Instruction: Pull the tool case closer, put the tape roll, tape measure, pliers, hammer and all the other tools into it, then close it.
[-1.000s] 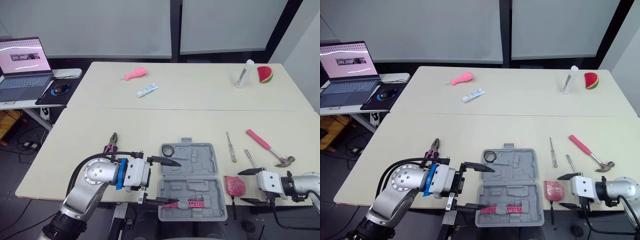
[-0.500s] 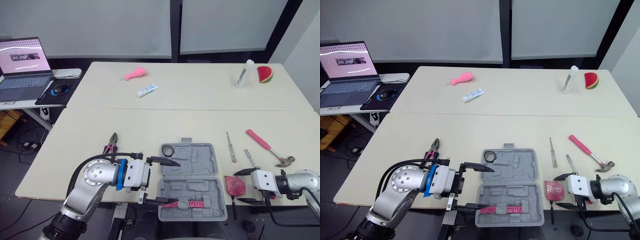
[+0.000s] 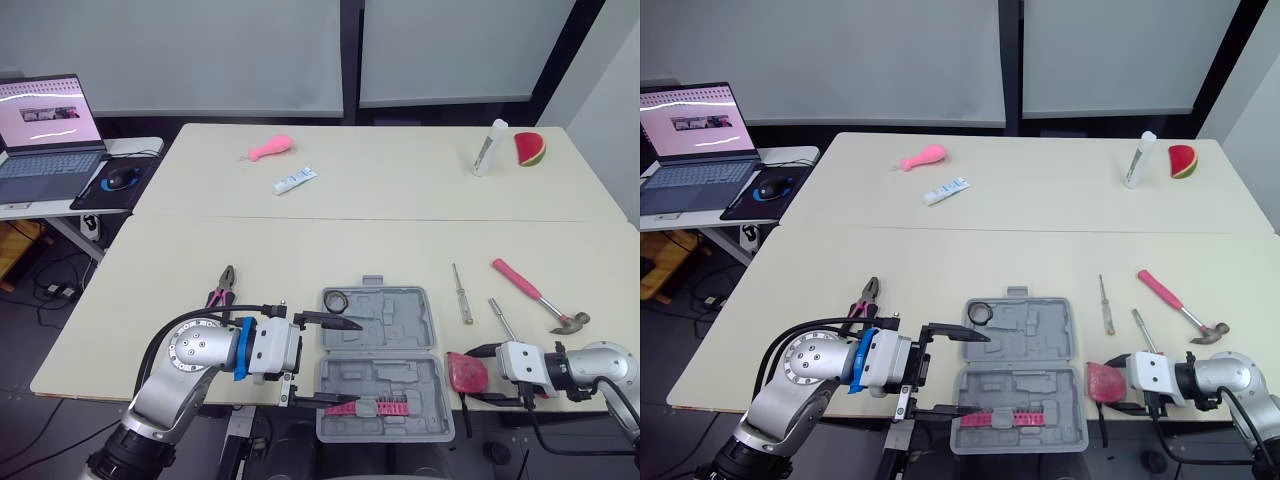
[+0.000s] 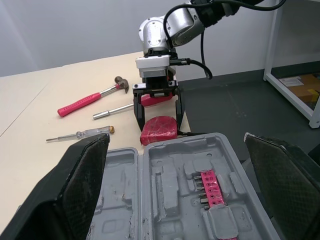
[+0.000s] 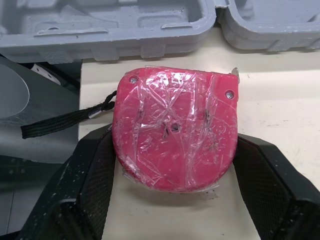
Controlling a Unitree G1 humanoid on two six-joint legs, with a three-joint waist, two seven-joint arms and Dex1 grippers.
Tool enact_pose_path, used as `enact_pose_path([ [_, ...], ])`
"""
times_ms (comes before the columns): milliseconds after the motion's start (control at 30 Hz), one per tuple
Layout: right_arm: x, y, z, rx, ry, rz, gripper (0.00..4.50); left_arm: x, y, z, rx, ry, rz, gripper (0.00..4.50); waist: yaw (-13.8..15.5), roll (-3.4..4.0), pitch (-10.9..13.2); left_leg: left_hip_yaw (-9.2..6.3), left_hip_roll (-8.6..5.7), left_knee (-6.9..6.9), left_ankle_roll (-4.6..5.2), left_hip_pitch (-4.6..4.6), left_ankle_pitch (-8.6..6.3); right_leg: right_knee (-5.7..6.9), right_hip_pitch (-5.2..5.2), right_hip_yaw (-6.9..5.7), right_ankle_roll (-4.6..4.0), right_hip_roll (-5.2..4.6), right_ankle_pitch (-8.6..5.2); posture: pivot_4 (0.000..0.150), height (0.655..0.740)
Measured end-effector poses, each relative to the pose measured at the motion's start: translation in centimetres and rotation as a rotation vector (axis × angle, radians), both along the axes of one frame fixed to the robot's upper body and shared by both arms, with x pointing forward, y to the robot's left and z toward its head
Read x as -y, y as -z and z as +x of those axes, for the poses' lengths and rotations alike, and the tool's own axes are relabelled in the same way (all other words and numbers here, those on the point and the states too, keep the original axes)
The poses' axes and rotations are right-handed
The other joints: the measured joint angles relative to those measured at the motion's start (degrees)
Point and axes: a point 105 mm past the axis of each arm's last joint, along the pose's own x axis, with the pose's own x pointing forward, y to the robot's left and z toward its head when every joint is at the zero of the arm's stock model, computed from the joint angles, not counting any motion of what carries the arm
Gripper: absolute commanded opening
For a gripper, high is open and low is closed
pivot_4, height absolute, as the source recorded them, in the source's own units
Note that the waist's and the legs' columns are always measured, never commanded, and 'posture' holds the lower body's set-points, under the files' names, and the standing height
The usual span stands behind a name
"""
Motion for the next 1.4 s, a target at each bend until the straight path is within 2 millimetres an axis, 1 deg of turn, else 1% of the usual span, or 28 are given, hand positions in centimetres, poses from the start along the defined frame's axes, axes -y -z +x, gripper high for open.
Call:
enact_pose_path([
  [100, 0.0, -1.2, 0.1, -0.01, -0.002, -0.017, 3.19, 0.0, 0.0, 0.1, 0.0, -0.001, 0.001, 4.5, 0.0, 0.06, 0.0, 0.0, -0.01, 0.0, 0.0, -0.01, 0.0, 0.01, -0.02, 0.01, 0.0, 0.0, 0.0, 0.15, 0.74],
  [200, -0.1, -4.1, 1.1, 0.003, 0.017, -0.051, 3.19, -0.4, -0.1, 0.8, 0.006, -0.022, 0.009, 4.5, 0.0, 0.08, 0.0, -0.01, 0.02, 0.0, 0.01, -0.02, 0.0, 0.04, -0.05, 0.01, 0.0, 0.01, 0.0, 0.15, 0.74],
  [300, -1.7, -7.1, 2.6, 0.045, 0.022, -0.066, 3.19, -1.0, -0.8, 2.2, 0.015, -0.074, 0.018, 4.5, -0.1, 0.07, 0.0, -0.07, 0.0, 0.0, 0.01, -0.04, -0.01, 0.03, -0.06, -0.01, -0.01, 0.02, 0.0, 0.15, 0.74],
  [367, -3.4, -8.8, 3.6, 0.063, 0.005, -0.086, 3.19, -1.6, -1.0, 3.2, -0.001, -0.125, 0.022, 4.5, -0.2, 0.07, 0.0, -0.08, 0.0, 0.0, 0.0, -0.1, 0.0, 0.03, -0.12, -0.02, 0.0, 0.02, 0.0, 0.15, 0.74],
  [433, -5.3, -10.0, 4.3, 0.077, -0.03, -0.117, 3.19, -2.0, -1.0, 3.8, -0.025, -0.154, 0.032, 4.5, -0.2, 0.06, 0.0, -0.11, -0.01, 0.0, 0.0, -0.16, 0.0, 0.01, -0.19, -0.04, 0.0, 0.01, 0.0, 0.15, 0.74],
  [467, -5.8, -10.1, 4.5, 0.079, -0.048, -0.136, 3.19, -2.1, -0.9, 4.1, -0.035, -0.16, 0.038, 4.5, -0.1, 0.05, 0.0, -0.11, -0.02, 0.01, -0.03, -0.19, 0.01, 0.0, -0.23, -0.04, 0.0, 0.01, 0.0, 0.15, 0.74],
  [567, -7.3, -9.4, 5.5, 0.067, -0.085, -0.228, 3.19, -2.6, -0.6, 4.8, -0.07, -0.18, 0.061, 4.5, 0.0, 0.03, 0.0, -0.1, -0.06, 0.03, -0.21, -0.29, 0.12, 0.02, -0.37, -0.03, 0.01, -0.03, 0.01, 0.15, 0.74],
  [633, -8.5, -9.0, 6.3, 0.071, -0.089, -0.241, 3.19, -2.5, -0.6, 5.3, -0.073, -0.188, 0.066, 4.5, -0.1, 0.01, 0.0, -0.08, -0.07, 0.03, -0.24, -0.34, 0.14, 0.05, -0.43, -0.01, 0.01, -0.03, 0.01, 0.15, 0.74],
  [700, -9.1, -8.6, 6.9, 0.07, -0.09, -0.271, 3.19, -2.3, -0.8, 5.7, -0.06, -0.186, 0.062, 4.5, -0.1, 0.01, 0.0, -0.08, -0.07, 0.03, -0.28, -0.36, 0.16, 0.05, -0.46, -0.01, 0.01, -0.03, 0.01, 0.15, 0.74],
  [833, -8.6, -8.1, 8.5, 0.083, -0.053, -0.374, 3.19, -1.9, -0.8, 6.2, -0.036, -0.2, 0.06, 4.5, -0.1, 0.01, 0.0, -0.06, -0.07, 0.02, -0.29, -0.37, 0.17, 0.07, -0.51, 0.02, 0.01, -0.03, 0.01, 0.15, 0.74],
  [933, -9.0, -7.7, 9.3, 0.093, -0.042, -0.396, 3.19, -1.7, -0.6, 6.4, -0.036, -0.203, 0.063, 4.5, -0.2, 0.01, 0.0, -0.07, -0.05, 0.01, -0.32, -0.36, 0.18, 0.12, -0.55, 0.03, 0.0, -0.02, 0.01, 0.15, 0.74],
  [1100, -9.7, -6.6, 9.8, 0.081, -0.046, -0.421, 3.19, -1.1, -0.4, 6.3, -0.05, -0.191, 0.068, 4.5, -0.4, 0.01, 0.0, -0.07, -0.06, 0.01, -0.34, -0.36, 0.19, 0.15, -0.58, 0.05, 0.0, -0.01, 0.01, 0.15, 0.74],
  [1200, -9.6, -6.4, 10.4, 0.087, -0.035, -0.434, 3.19, -1.0, -0.5, 6.2, -0.047, -0.188, 0.069, 4.5, -0.3, 0.01, 0.0, -0.07, -0.06, 0.01, -0.35, -0.36, 0.2, 0.15, -0.58, 0.05, 0.0, -0.01, 0.01, 0.15, 0.74],
  [1400, -9.7, -5.8, 10.7, 0.092, -0.037, -0.445, 3.19, -1.0, -0.6, 6.1, -0.044, -0.186, 0.07, 4.5, -0.4, 0.01, 0.0, -0.08, -0.06, 0.01, -0.36, -0.35, 0.21, 0.17, -0.59, 0.05, 0.0, -0.01, 0.02, 0.15, 0.74],
])
